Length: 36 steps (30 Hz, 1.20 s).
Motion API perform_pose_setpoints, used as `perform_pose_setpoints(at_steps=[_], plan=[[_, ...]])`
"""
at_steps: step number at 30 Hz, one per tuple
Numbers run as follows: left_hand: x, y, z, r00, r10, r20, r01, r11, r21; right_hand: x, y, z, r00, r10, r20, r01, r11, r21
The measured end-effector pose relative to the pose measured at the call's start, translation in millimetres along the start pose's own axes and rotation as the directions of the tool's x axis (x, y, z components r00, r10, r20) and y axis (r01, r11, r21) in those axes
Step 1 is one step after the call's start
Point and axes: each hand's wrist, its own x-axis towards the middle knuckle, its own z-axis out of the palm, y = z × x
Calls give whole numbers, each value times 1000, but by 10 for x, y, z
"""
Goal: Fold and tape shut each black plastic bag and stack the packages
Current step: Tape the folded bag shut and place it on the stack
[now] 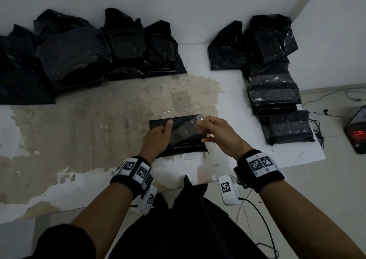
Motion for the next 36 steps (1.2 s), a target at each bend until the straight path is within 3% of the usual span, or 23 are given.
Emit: perform_pose_setpoints(at_steps=[6,10,18,22,28,33,36], plan=[[117,-79,-36,987,-118,112,135,977,-163,-25,-109,73,991,-31,134,11,989,147],[84,-127,-101,989,-84,124,112,963,-243,-9,-125,79,993,-23,117,-3,977,214],[-6,-97,-134,980,-131,149,159,968,-194,-34,-237,129,982,-34,187,-38,930,366],[-19,32,-187,961,-187,204,248,910,-332,-31,-306,187,980,-24,196,-65,900,432],[-88,214,-229,940,-79,332,246,830,-500,-32,-368,223,986,11,167,-107,811,575],[-79,237,-189,948,-36,316,259,665,-701,-2,-332,131,992,24,120,-93,790,606],[-69,207,-197,953,20,303,220,643,-734,-10,-304,78,997,36,75,-74,782,619]])
